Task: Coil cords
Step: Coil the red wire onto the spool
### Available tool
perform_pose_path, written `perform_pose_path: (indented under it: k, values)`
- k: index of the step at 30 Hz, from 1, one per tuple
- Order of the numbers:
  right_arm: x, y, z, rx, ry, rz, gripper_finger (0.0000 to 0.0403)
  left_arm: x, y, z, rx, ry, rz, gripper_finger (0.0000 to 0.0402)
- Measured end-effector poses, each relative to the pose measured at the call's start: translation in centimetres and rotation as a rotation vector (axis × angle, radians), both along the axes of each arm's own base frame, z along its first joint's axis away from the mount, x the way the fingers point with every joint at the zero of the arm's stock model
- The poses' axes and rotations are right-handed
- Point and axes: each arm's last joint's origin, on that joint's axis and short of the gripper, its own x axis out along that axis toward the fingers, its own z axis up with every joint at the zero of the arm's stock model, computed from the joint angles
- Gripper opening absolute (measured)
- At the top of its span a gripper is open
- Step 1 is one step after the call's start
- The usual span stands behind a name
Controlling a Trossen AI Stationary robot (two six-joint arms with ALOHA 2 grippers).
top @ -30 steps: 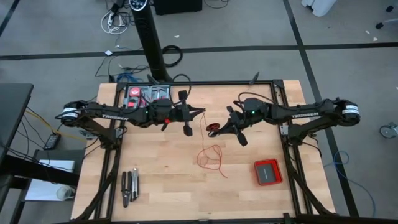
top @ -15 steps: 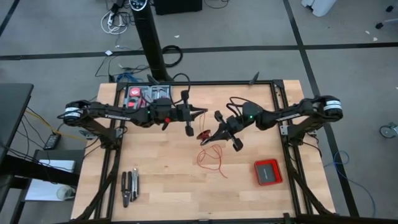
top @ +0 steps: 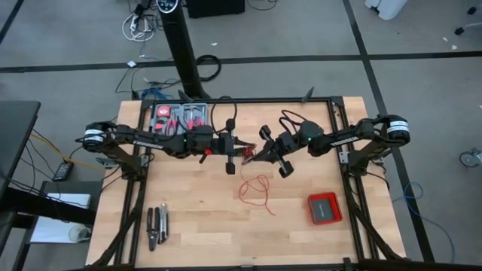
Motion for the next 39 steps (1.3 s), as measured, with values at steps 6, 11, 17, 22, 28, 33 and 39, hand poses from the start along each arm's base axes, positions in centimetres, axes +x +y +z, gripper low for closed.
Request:
perform_pose_path:
  k: [6,11,17,22,28,33,39]
  values:
    - [0.0,-0.4,0.3,-0.009,-0.048,-0.084,0.0,0.0,-0.8,0.0,-0.023,0.004,-0.021,0.0]
    - [-0.2,-0.3,0.7,-0.016,-0.092,-0.088,0.0,0.1,-1.0,0.1,-0.018,-0.014,-0.052,0.0]
    - [-0.2,-0.2,0.6,0.032,-0.061,-0.026,0.0,0.1,-0.9,1.0,0.064,-0.108,-0.053,0.0]
    - [-0.1,-0.2,0.4,0.045,-0.035,0.001,0.0,0.1,-0.9,1.2,0.098,-0.123,-0.053,0.0]
    - [-0.5,-1.1,0.6,0.065,-0.015,0.015,0.0,-0.1,-0.9,0.7,0.064,-0.042,-0.026,0.0]
    - [-2.1,-2.6,0.2,0.093,0.022,-0.043,0.0,-0.7,-0.8,0.5,0.06,0.051,0.02,0.0]
    - [-4.7,-4.0,-1.2,0.159,0.138,-0.114,0.0,-1.1,-0.8,0.7,0.061,0.072,0.048,0.0]
